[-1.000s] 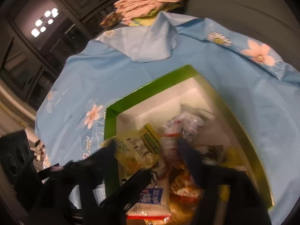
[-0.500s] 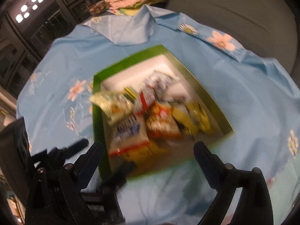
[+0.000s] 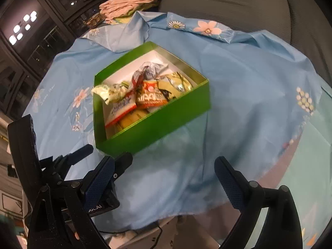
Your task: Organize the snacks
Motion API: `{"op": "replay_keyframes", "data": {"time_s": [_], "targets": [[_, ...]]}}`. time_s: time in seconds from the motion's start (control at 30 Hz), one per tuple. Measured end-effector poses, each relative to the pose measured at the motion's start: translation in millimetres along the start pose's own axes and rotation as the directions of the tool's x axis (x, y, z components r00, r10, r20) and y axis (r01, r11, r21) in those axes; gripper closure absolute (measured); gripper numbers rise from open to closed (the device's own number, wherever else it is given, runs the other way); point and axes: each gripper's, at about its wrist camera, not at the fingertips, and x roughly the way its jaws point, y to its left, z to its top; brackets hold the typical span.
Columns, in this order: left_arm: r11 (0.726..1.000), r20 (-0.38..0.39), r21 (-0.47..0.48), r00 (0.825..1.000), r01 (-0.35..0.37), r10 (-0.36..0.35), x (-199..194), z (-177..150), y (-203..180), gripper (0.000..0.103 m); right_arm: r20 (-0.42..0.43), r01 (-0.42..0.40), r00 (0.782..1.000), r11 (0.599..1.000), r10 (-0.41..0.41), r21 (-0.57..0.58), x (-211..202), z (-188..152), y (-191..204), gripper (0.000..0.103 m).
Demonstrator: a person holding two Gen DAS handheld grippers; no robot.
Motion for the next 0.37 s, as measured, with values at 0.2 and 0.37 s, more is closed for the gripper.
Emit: {"op": "replay_keyframes", "data": {"time_s": [0.2, 0.37], "targets": [[0.999, 0.036, -0.032, 0.999, 0.019, -0.018, -5, -10, -2, 0.001, -0.004, 0.009, 1.000, 1.000, -0.009, 0.009, -2, -9, -2, 0.006], [0.998, 0.108, -0.055, 0.994, 0.019, -0.013, -12, -15, -2, 0.001, 0.030, 0.030, 0.999, 1.000, -0.030, 0.007, -11, -11, -3, 0.006]]}}
